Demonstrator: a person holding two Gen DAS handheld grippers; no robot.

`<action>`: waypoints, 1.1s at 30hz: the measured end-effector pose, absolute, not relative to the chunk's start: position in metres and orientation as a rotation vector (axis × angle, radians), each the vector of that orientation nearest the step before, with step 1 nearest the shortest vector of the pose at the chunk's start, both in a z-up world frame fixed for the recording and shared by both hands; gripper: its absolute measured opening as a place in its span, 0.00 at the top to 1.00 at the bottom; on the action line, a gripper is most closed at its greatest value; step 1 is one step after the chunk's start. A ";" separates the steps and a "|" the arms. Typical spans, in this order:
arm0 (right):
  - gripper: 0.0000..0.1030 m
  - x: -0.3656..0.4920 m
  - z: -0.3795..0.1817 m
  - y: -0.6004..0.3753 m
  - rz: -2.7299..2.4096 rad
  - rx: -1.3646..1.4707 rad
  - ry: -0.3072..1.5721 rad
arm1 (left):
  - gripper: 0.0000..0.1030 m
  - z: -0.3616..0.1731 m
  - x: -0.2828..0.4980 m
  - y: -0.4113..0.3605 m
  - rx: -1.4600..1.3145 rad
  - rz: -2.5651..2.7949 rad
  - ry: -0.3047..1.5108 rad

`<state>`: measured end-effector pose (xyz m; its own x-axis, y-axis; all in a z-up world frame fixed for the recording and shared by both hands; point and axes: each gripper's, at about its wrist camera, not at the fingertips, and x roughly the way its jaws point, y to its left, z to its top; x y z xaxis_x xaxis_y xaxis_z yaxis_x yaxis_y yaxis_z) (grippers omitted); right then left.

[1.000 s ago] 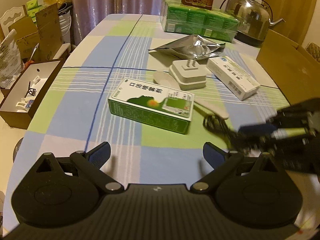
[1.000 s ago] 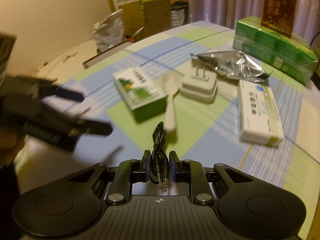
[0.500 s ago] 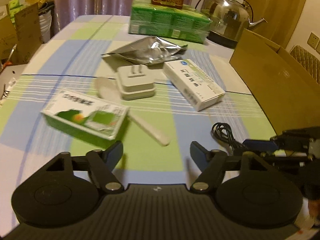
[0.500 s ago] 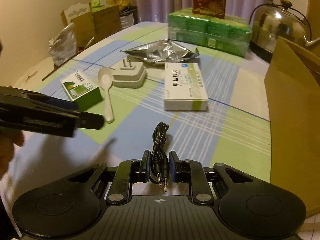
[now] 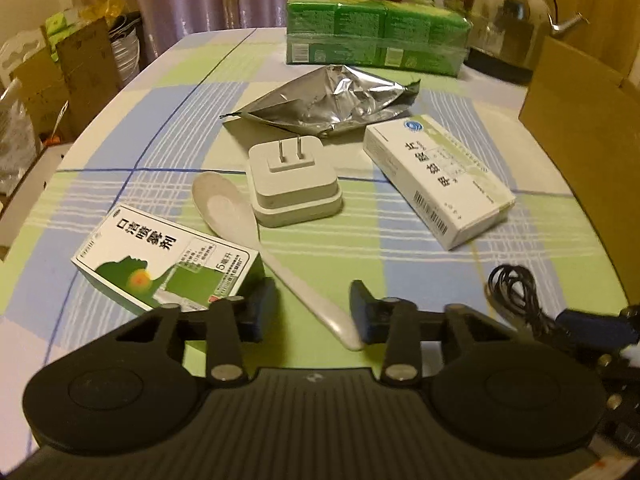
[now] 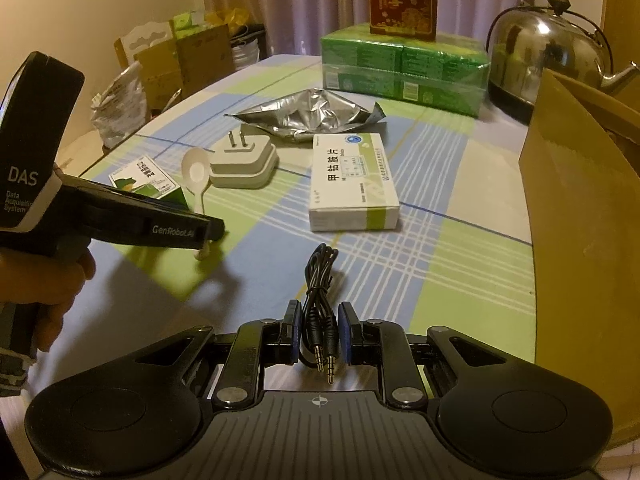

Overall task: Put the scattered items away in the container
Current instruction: 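Grasp the white spoon with the left tool while the right tool holds the cable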

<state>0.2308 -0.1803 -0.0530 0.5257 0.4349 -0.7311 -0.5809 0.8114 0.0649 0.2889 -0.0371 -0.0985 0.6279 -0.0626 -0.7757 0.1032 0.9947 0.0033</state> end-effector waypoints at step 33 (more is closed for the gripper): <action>0.85 0.188 -0.047 -0.213 0.565 -0.142 0.826 | 0.66 -0.089 0.228 -0.062 0.071 -0.210 0.889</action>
